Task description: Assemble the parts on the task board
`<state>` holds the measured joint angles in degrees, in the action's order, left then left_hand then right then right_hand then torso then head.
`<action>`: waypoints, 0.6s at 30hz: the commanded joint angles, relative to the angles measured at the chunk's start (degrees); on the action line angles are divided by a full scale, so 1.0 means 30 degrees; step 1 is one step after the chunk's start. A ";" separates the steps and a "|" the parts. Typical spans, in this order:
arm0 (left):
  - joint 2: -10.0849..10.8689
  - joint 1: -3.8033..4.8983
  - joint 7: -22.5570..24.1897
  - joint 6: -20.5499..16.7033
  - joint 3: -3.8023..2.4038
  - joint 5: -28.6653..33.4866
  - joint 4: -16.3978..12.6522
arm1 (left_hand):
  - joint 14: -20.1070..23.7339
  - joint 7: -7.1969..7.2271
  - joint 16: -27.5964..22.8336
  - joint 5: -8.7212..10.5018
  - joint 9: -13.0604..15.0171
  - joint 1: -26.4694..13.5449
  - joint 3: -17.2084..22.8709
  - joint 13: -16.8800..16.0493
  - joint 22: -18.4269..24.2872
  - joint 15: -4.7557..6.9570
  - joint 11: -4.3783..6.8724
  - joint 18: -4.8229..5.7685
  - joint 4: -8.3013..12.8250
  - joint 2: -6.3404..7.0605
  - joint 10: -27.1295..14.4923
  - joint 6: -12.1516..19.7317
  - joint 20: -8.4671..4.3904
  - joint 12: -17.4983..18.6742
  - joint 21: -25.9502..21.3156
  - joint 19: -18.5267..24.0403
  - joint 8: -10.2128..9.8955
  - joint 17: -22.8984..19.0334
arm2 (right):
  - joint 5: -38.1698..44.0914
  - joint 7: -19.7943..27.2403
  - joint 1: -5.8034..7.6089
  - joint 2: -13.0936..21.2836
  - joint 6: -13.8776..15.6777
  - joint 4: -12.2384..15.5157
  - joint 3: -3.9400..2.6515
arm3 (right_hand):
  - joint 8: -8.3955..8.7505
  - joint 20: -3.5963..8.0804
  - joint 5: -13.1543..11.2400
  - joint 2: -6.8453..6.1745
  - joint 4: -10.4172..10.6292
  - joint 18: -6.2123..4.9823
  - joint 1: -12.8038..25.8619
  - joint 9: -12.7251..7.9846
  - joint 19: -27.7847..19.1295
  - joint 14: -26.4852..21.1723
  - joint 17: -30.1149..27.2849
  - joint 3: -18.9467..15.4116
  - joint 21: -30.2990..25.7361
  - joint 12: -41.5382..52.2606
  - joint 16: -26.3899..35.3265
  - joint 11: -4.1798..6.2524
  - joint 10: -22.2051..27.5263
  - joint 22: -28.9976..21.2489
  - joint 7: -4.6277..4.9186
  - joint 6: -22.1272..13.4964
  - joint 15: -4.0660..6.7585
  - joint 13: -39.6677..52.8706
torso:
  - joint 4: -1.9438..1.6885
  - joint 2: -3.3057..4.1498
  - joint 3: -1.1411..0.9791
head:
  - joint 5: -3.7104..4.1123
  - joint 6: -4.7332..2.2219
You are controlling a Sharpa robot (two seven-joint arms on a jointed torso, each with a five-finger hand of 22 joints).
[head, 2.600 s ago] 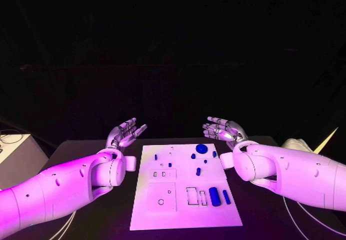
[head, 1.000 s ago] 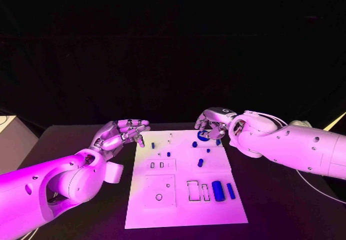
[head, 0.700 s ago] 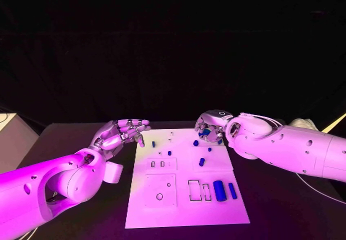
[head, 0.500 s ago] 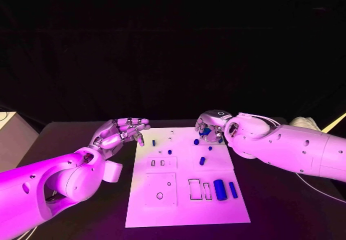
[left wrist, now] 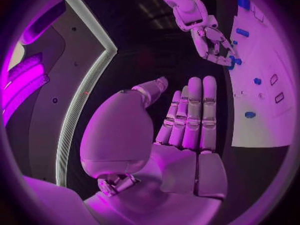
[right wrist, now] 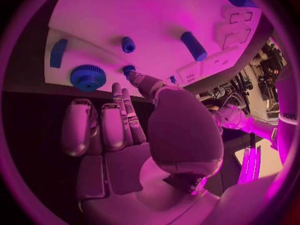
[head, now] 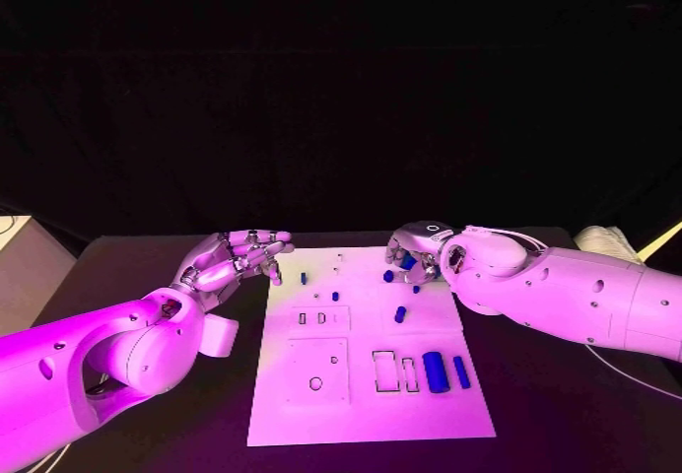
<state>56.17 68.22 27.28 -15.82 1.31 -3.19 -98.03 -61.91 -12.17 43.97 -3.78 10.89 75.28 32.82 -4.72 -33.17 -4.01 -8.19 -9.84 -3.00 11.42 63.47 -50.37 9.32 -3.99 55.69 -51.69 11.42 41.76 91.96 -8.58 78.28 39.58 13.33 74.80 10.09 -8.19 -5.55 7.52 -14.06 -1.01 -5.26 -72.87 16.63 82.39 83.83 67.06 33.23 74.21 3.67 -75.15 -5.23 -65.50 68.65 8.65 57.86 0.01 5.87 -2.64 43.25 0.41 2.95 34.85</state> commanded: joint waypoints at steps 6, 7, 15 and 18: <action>0.0022 0.0090 0.0039 0.0319 -0.0022 -0.0092 -0.0075 | 0.0169 0.0010 0.0093 0.0065 0.0020 -0.0179 0.0057 -0.0020 -0.0036 -0.0014 -0.0041 -0.0202 -0.0001 0.0025 -0.0132 0.0095 0.0058 0.0048 0.0150 0.0150 -0.0118 0.0025 | 0.0453 -0.0291 -0.0017 -0.0071 -0.0411 0.0150 0.0003 | -0.0108 -0.0075 0.0159 0.0118 0.0172 0.0404 -0.0026 0.0099 0.0030 0.0811 0.0066 -0.0011 0.0253 0.0216 -0.0156 0.0059 -0.0020 0.0256 -0.0122 0.0105 -0.0053 0.0080 | -0.0006 0.0110 -0.0011 | -0.0063 -0.0007; 0.0024 0.0096 0.0033 0.0322 -0.0023 -0.0092 -0.0075 | 0.0195 0.0001 0.0108 0.0063 0.0021 -0.0179 0.0057 -0.0020 -0.0049 -0.0022 -0.0050 -0.0204 0.0000 0.0019 -0.0158 0.0112 0.0065 0.0050 0.0171 0.0167 -0.0126 0.0033 | 0.0453 -0.0294 -0.0018 -0.0084 -0.0399 0.0160 0.0003 | -0.0108 -0.0075 0.0159 0.0118 0.0172 0.0404 -0.0026 0.0099 0.0030 0.0811 0.0066 -0.0011 0.0253 0.0216 -0.0156 0.0059 -0.0020 0.0256 -0.0122 0.0105 -0.0053 0.0080 | -0.0011 0.0115 -0.0012 | -0.0068 -0.0001; 0.0028 0.0142 -0.0027 0.0354 -0.0024 -0.0092 -0.0081 | 0.0195 0.0001 0.0108 0.0063 0.0021 -0.0179 0.0057 -0.0020 -0.0049 -0.0022 -0.0050 -0.0204 0.0000 0.0019 -0.0158 0.0112 0.0065 0.0050 0.0171 0.0167 -0.0126 0.0033 | 0.0425 -0.0265 -0.0049 -0.0282 -0.0367 -0.0028 0.0003 | -0.0186 -0.0073 0.0176 0.0199 0.0238 0.0409 -0.0008 0.0165 0.0034 0.0821 0.0138 0.0022 0.0298 0.0251 -0.0246 0.0058 -0.0066 0.0316 -0.0106 0.0212 -0.0051 0.0117 | -0.0014 0.0194 -0.0022 | -0.0075 -0.0026; 0.0036 0.0165 -0.0049 0.0369 -0.0024 -0.0092 -0.0094 | 0.0195 0.0001 0.0108 0.0063 0.0021 -0.0179 0.0057 -0.0020 -0.0049 -0.0022 -0.0050 -0.0204 0.0000 0.0019 -0.0158 0.0112 0.0065 0.0050 0.0171 0.0167 -0.0126 0.0033 | 0.0411 -0.0253 -0.0100 -0.0375 -0.0386 -0.0153 0.0003 | -0.0228 -0.0075 0.0184 0.0251 0.0269 0.0413 -0.0005 0.0200 0.0036 0.0816 0.0128 0.0049 0.0322 0.0265 -0.0261 0.0054 -0.0085 0.0351 -0.0091 0.0272 -0.0053 0.0133 | -0.0020 0.0215 -0.0039 | -0.0094 0.0007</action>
<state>56.29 68.55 27.00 -15.79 1.30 -3.22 -98.09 -61.72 -12.16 43.97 -3.78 10.88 75.28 32.82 -4.71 -33.23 -4.20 -8.39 -9.76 -3.00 11.42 63.27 -50.38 9.52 -3.99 56.03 -51.49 11.42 41.81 92.42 -9.22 78.07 38.58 12.96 74.50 10.09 -8.67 -5.54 7.77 -14.05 -0.68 -4.39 -72.86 17.17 82.38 83.83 67.38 33.37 74.89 4.19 -75.63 -5.23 -65.50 69.61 8.26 58.25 0.01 6.17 -2.69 43.79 0.34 2.73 34.79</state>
